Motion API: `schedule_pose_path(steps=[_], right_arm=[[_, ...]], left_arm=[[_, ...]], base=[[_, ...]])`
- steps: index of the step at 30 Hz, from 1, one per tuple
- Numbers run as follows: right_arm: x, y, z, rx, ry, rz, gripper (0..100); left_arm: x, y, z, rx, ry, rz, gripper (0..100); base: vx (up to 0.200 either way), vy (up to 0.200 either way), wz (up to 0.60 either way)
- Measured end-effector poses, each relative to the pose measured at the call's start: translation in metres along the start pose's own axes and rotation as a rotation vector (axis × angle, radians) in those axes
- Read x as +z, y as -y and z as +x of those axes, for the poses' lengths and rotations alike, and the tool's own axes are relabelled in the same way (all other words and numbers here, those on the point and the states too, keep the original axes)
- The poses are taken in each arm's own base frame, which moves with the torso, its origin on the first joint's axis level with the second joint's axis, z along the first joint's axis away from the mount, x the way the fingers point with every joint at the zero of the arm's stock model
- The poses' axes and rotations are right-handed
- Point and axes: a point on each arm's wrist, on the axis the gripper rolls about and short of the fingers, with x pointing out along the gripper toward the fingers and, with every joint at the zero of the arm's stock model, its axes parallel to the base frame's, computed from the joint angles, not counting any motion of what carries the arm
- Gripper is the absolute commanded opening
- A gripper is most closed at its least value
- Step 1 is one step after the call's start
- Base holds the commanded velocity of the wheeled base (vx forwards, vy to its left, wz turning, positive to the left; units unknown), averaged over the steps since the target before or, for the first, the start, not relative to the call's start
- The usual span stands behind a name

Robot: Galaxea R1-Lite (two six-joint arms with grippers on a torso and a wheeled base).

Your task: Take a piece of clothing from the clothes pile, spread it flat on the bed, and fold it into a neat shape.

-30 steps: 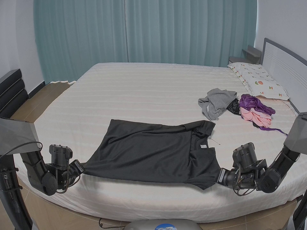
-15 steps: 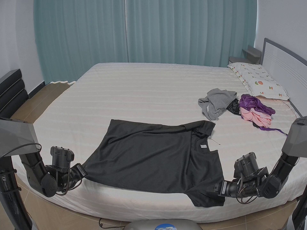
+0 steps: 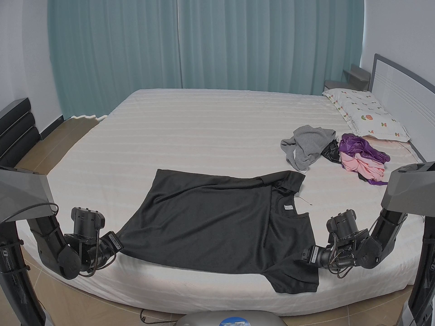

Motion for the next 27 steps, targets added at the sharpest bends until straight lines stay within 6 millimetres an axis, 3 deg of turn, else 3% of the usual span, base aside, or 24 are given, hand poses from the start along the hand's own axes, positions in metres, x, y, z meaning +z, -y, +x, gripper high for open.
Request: schedule_pose_path(steps=[3, 4, 15, 27], right_arm=[[-0.001, 0.001, 0.003, 0.004, -0.012, 0.01, 100], [-0.001, 0.001, 0.004, 0.007, -0.018, 0.013, 0], [-0.007, 0.007, 0.004, -0.002, -0.036, 0.005, 0], [-0.013, 0.034, -0.022, -0.056, -0.048, 0.003, 0]], left_arm=[[0.0, 0.0, 0.0, 0.001, -0.001, 0.0, 0], [0.0, 0.0, 0.0, 0.001, -0.001, 0.001, 0], [-0.002, -0.002, 0.001, 0.009, -0.008, 0.014, 0], [-0.014, -0.015, -0.007, 0.05, -0.061, 0.157, 0]], base=[[0.0, 0.0, 0.0], [0.0, 0.0, 0.0], [0.0, 0.0, 0.0], [0.0, 0.0, 0.0]])
